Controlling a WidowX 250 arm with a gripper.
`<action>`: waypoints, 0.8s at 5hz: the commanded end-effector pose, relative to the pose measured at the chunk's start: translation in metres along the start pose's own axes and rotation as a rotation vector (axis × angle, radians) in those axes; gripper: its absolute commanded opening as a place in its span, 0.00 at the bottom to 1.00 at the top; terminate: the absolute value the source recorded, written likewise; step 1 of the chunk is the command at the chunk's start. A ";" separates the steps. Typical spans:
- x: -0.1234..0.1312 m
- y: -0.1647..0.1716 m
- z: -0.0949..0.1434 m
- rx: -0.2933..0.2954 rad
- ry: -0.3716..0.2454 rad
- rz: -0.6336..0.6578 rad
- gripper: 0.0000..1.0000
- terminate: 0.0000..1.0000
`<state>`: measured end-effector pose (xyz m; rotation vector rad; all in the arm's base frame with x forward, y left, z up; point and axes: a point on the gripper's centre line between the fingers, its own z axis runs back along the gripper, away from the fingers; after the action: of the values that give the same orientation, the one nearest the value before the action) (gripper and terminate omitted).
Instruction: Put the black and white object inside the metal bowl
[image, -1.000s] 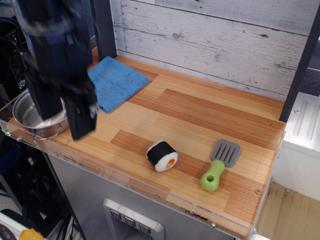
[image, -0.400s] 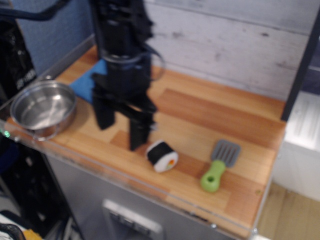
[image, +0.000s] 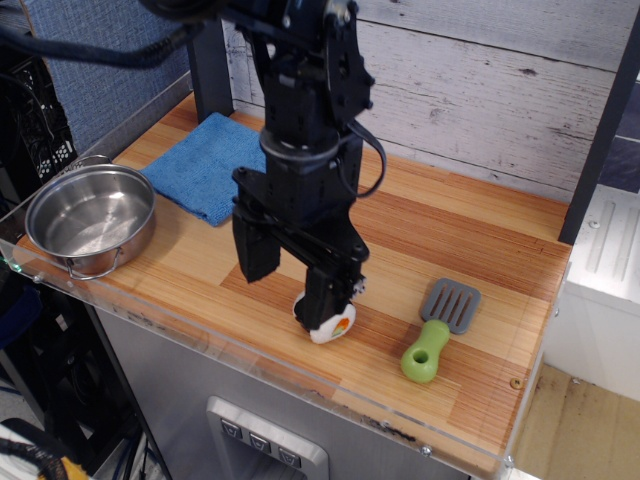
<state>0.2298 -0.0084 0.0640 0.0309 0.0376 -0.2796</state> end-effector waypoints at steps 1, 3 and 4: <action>-0.001 0.014 -0.021 0.024 0.035 0.039 1.00 0.00; 0.016 0.020 -0.034 0.023 0.053 0.075 1.00 0.00; 0.026 0.014 -0.036 0.007 0.048 0.085 1.00 0.00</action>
<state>0.2544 -0.0018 0.0169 0.0387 0.1182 -0.1826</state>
